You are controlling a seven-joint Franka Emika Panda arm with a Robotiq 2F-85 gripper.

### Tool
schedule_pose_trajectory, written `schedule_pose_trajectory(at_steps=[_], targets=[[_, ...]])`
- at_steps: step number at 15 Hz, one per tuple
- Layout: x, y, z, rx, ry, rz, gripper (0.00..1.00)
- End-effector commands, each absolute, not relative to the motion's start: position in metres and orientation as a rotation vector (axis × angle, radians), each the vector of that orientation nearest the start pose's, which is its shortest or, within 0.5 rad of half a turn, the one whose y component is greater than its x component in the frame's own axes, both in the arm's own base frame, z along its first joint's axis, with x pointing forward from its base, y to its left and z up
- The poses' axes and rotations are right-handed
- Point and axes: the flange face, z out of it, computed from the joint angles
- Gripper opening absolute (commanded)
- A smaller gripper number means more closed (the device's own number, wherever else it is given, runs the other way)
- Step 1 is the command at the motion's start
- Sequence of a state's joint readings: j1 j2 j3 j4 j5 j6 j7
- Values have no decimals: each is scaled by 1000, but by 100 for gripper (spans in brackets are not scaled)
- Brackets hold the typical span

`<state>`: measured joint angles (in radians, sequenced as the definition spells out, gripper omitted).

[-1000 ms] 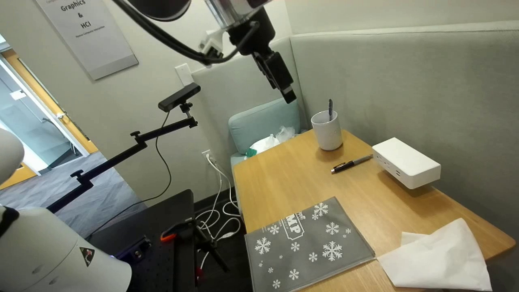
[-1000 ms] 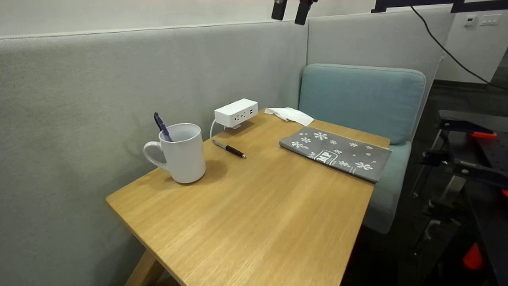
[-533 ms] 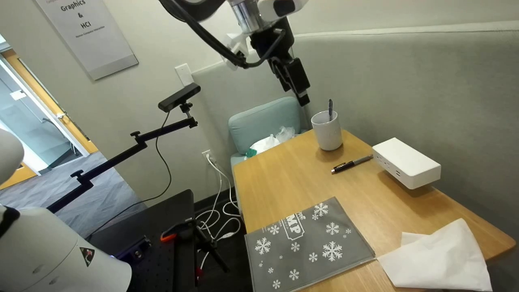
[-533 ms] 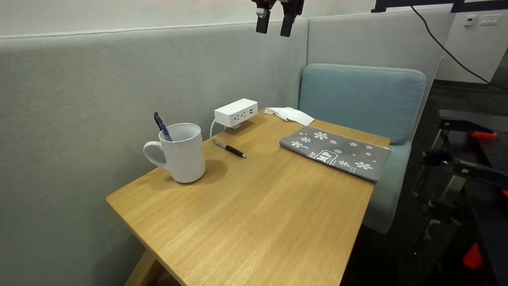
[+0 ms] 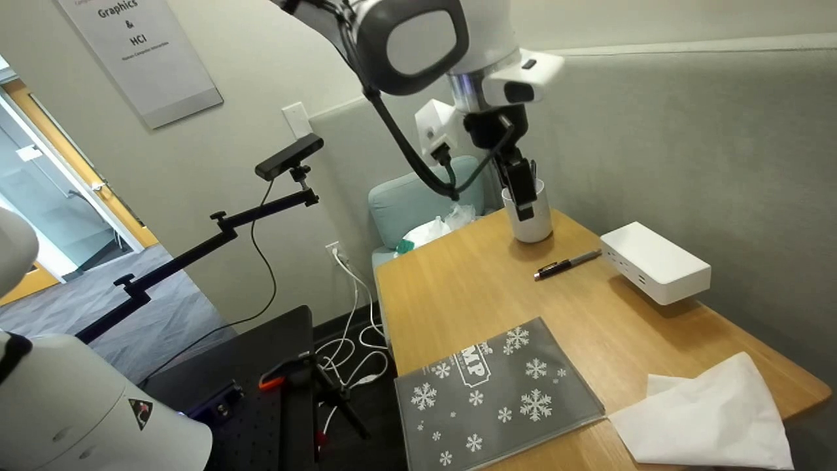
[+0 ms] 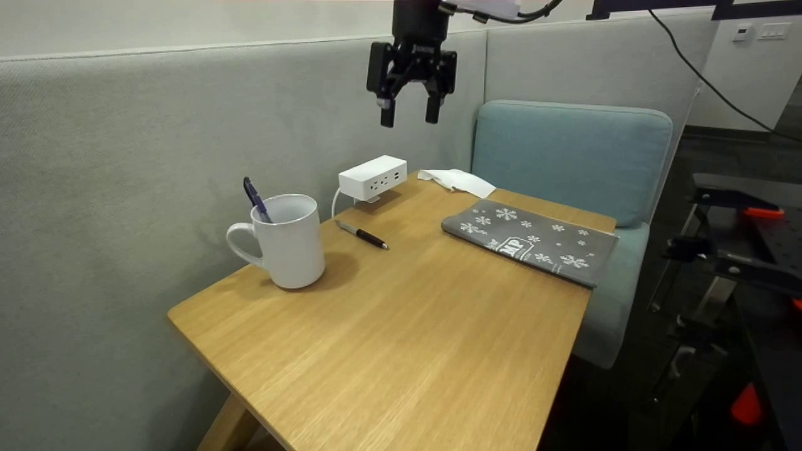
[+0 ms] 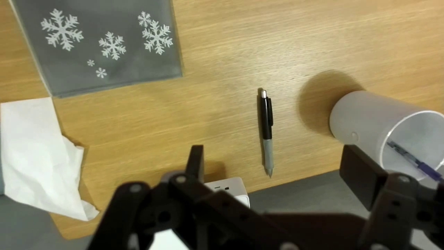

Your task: Move the black pen forwards

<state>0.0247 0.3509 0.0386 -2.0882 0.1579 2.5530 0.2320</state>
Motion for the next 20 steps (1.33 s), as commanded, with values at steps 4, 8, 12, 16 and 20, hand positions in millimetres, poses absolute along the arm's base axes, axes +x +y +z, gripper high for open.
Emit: schedule_pose_trajectory(at_steps=[4, 8, 12, 16, 20], targets=[[649, 41, 178, -2983, 543, -231, 100], [665, 49, 134, -3008, 514, -235, 100], [679, 60, 107, -3041, 493, -217, 100], [692, 64, 90, -3082, 491, -222, 100], [700, 66, 79, -3100, 479, -209, 74]])
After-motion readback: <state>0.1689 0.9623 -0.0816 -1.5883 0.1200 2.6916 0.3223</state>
